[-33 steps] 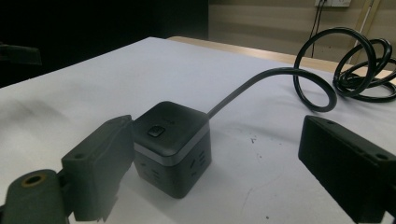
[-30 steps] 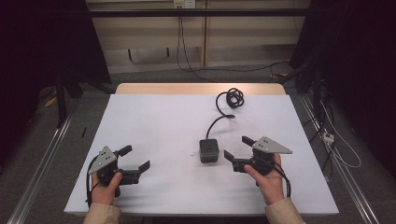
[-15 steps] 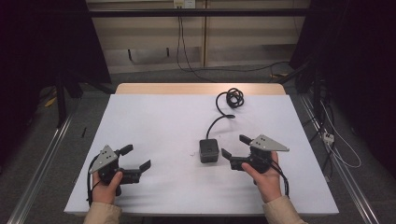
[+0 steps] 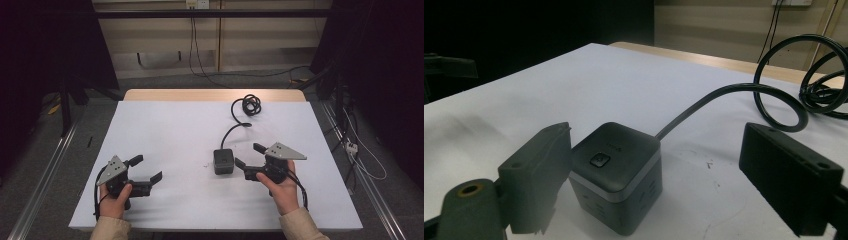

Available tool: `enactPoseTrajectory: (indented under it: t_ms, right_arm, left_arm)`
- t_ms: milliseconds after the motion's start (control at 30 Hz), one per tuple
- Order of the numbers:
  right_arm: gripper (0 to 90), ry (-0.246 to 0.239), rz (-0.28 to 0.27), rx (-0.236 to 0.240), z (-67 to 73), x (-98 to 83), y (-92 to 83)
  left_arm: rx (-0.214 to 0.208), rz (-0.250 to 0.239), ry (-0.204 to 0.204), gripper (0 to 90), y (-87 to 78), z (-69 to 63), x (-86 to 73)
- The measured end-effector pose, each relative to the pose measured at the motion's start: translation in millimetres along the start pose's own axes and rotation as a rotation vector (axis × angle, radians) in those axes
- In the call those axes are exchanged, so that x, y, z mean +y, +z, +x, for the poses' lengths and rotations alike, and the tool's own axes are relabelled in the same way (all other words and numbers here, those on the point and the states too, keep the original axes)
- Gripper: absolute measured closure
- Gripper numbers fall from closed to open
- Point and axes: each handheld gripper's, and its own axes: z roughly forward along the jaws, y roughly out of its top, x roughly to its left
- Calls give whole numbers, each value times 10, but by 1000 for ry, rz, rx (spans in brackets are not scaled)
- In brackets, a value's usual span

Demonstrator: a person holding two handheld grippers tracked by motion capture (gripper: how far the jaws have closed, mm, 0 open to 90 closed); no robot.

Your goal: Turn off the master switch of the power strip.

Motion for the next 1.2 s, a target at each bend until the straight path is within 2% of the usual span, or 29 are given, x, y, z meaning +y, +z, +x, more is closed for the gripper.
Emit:
enactPoseTrajectory:
  t_ms: [367,1200]
  right_arm:
    - [172,-12,1,17,18,29,38]
    - [295,6,29,44,37,61,139]
  left_arm:
    - [1,6,6,31,8,-3,-3]
    - [3,4,3,31,5,-5,-4]
